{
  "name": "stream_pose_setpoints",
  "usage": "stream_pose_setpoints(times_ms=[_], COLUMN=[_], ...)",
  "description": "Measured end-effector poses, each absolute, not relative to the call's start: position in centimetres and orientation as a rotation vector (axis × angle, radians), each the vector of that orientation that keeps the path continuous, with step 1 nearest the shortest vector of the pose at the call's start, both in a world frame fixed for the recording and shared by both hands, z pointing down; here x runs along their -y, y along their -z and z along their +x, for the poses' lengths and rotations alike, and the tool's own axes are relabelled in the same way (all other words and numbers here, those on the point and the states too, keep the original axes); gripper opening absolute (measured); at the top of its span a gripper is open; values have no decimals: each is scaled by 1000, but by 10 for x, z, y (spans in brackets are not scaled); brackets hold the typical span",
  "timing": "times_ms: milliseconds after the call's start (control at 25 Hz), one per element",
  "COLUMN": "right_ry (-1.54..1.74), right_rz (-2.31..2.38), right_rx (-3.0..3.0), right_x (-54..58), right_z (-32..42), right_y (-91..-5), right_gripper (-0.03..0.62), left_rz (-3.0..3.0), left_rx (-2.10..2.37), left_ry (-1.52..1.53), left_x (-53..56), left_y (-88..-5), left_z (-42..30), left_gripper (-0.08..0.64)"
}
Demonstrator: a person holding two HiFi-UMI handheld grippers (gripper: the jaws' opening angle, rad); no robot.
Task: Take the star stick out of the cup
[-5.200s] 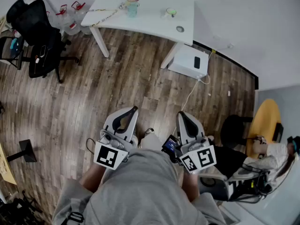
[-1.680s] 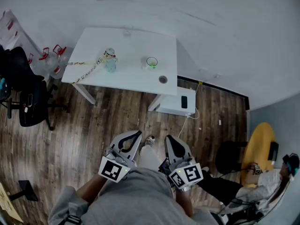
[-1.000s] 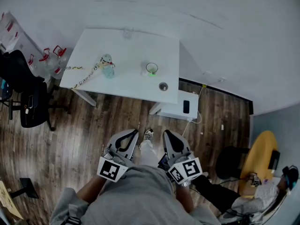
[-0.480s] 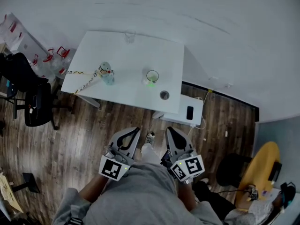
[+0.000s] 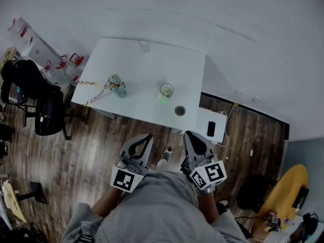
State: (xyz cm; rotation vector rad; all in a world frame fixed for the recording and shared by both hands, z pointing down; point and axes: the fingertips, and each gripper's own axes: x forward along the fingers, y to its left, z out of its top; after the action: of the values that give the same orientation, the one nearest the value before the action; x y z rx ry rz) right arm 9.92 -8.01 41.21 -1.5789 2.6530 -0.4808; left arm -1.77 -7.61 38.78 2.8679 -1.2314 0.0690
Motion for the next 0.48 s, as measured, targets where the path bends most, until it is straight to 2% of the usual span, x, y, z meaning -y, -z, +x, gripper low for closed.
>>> stream_pose_setpoints(times_ms=[480], right_ry=[519], right_rz=[-1526], right_rx=[-2700], right_x=[107], right_z=[118], right_y=[-420], right_gripper=[36], left_rz=[2806], left_rx=[1337], left_ry=[-84], left_x=[110], left_y=[-403], left_z=[-7], left_gripper=[34])
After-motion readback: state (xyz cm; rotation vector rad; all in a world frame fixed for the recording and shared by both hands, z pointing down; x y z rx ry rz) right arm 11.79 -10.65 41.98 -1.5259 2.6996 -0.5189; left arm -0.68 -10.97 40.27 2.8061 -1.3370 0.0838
